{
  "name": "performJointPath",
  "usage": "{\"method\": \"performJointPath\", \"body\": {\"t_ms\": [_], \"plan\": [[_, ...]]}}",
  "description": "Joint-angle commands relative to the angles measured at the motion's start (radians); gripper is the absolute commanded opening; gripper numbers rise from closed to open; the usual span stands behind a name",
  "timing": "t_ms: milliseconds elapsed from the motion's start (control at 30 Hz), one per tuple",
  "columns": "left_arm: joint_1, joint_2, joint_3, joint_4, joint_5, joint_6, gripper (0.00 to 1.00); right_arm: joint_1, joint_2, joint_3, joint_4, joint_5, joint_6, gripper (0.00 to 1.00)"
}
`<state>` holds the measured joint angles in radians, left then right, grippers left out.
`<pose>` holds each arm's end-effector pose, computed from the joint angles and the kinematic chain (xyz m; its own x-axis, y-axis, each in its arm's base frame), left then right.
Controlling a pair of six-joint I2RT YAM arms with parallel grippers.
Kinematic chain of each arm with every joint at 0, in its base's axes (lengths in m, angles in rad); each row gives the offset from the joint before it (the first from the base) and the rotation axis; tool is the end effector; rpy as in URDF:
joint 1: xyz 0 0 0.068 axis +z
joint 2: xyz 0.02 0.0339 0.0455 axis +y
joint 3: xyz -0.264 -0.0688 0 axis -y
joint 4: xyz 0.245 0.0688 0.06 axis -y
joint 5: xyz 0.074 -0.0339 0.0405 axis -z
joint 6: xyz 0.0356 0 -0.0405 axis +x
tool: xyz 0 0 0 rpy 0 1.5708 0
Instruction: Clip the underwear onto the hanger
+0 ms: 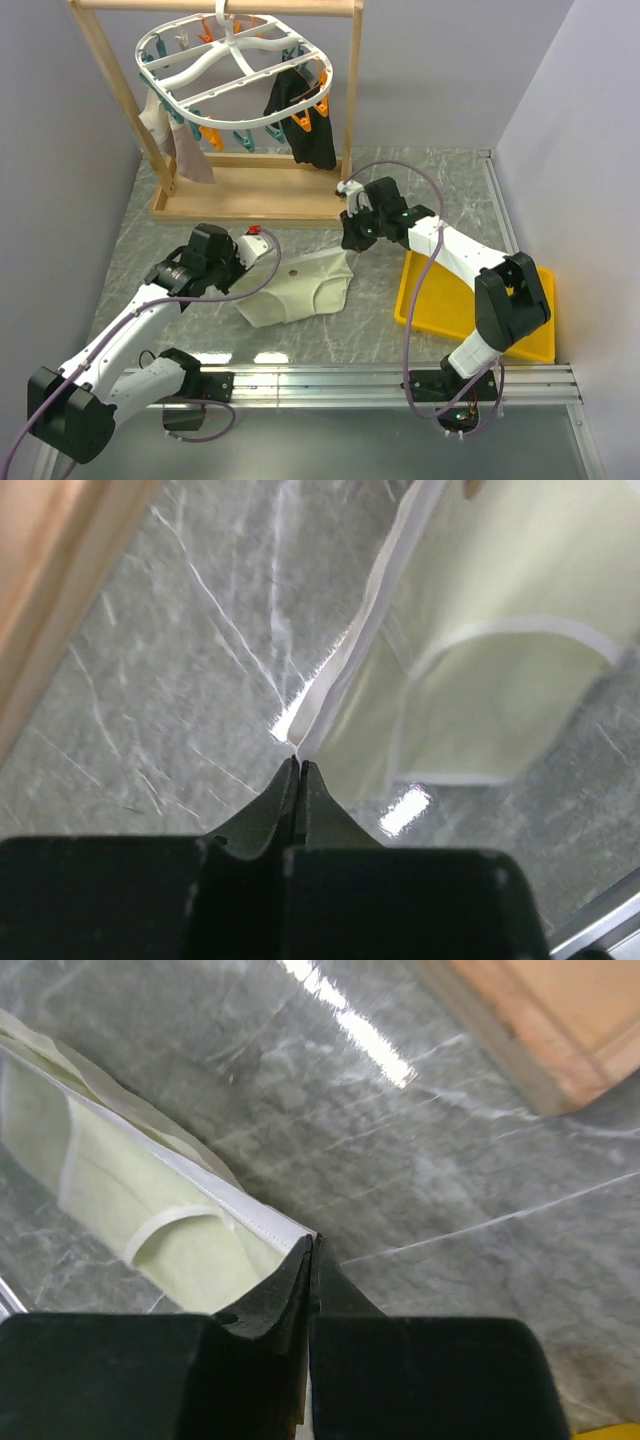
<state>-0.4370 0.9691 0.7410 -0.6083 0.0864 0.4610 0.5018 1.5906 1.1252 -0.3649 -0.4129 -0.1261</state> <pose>0.1764 -0.0858 0.2529 -0.3914 0.6720 -0.6287 0.7237 0.6468 0.2407 0.2939 0.1775 0.2424 -0.5567 -0.4368 -0.7065 -0.7539 0.6228 0.2090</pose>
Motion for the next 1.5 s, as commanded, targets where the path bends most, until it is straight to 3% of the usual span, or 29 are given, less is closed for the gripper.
{"method": "performJointPath", "body": {"t_ms": [0,167,400,667,767,1000,1167,1467], "plan": [[0.012,-0.062,0.066,0.038,0.065,0.053,0.0,-0.023,-0.073,0.059,0.029,-0.041,-0.001,0.0],[0.014,-0.108,0.164,-0.077,0.111,0.039,0.0,0.009,-0.288,-0.011,-0.035,-0.101,-0.023,0.0],[0.014,-0.182,0.322,-0.378,0.361,0.116,0.0,0.165,-0.585,-0.126,-0.157,-0.083,-0.101,0.0],[0.012,-0.264,0.389,-0.547,0.435,0.183,0.0,0.277,-0.705,-0.148,-0.227,-0.079,-0.132,0.0],[0.014,-0.227,0.391,-0.567,0.424,0.173,0.0,0.277,-0.641,-0.139,-0.187,-0.076,-0.15,0.0],[0.024,-0.015,0.204,-0.256,0.156,0.057,0.0,0.14,-0.317,-0.116,0.03,-0.029,-0.081,0.0],[0.079,0.139,0.094,0.057,0.112,0.065,0.0,0.075,-0.059,-0.055,0.158,0.006,-0.018,0.0],[0.213,0.407,0.077,0.269,0.085,0.088,0.01,0.017,0.19,0.041,0.241,0.085,0.032,0.0]]}}
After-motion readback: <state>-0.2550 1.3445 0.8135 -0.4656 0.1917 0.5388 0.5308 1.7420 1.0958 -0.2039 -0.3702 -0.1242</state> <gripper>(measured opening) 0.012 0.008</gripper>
